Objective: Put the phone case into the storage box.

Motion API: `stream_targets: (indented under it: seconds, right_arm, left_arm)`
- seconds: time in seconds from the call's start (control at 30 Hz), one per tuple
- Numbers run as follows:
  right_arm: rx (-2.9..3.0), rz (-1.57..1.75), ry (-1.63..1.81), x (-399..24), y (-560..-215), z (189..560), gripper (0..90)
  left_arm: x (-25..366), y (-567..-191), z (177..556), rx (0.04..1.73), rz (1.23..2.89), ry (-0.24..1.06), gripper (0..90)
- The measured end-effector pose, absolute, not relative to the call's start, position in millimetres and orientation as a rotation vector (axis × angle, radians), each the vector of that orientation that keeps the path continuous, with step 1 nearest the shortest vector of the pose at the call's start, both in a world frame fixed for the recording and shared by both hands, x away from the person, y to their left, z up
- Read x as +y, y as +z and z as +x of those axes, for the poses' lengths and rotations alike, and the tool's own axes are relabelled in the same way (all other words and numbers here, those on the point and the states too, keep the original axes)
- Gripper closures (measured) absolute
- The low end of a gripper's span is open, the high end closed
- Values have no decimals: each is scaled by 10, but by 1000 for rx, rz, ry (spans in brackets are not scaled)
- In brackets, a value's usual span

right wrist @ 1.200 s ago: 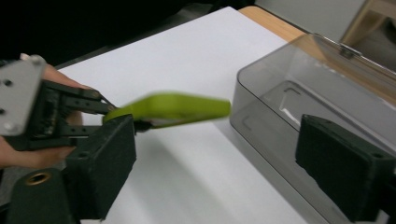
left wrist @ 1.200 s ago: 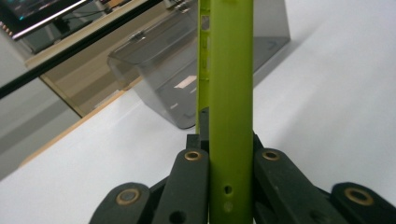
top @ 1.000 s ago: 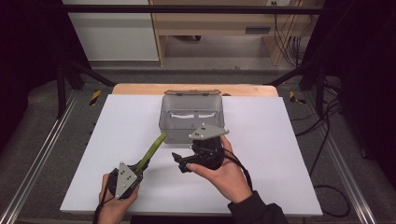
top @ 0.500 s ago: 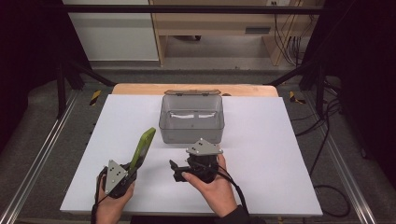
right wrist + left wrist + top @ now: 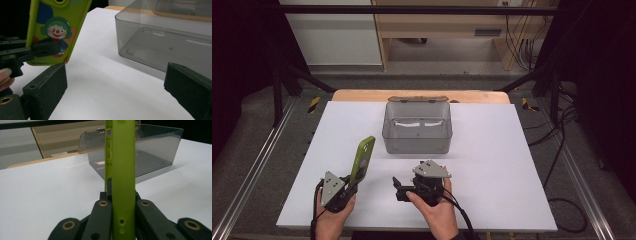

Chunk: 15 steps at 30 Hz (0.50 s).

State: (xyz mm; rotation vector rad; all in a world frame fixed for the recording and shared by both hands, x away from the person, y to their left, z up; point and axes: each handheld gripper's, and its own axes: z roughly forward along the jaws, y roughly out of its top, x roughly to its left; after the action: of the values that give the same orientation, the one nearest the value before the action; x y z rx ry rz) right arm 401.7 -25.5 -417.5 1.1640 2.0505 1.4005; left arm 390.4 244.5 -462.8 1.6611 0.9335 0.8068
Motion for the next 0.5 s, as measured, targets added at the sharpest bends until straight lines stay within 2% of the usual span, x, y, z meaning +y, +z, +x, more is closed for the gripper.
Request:
stream_targets:
  seconds: [0.5]
  right_arm:
    - [1989, 1222, 1429, -299, -4217, 4015, 50]
  left_arm:
    - [2432, -4635, 3884, 963, 1628, 771, 867]
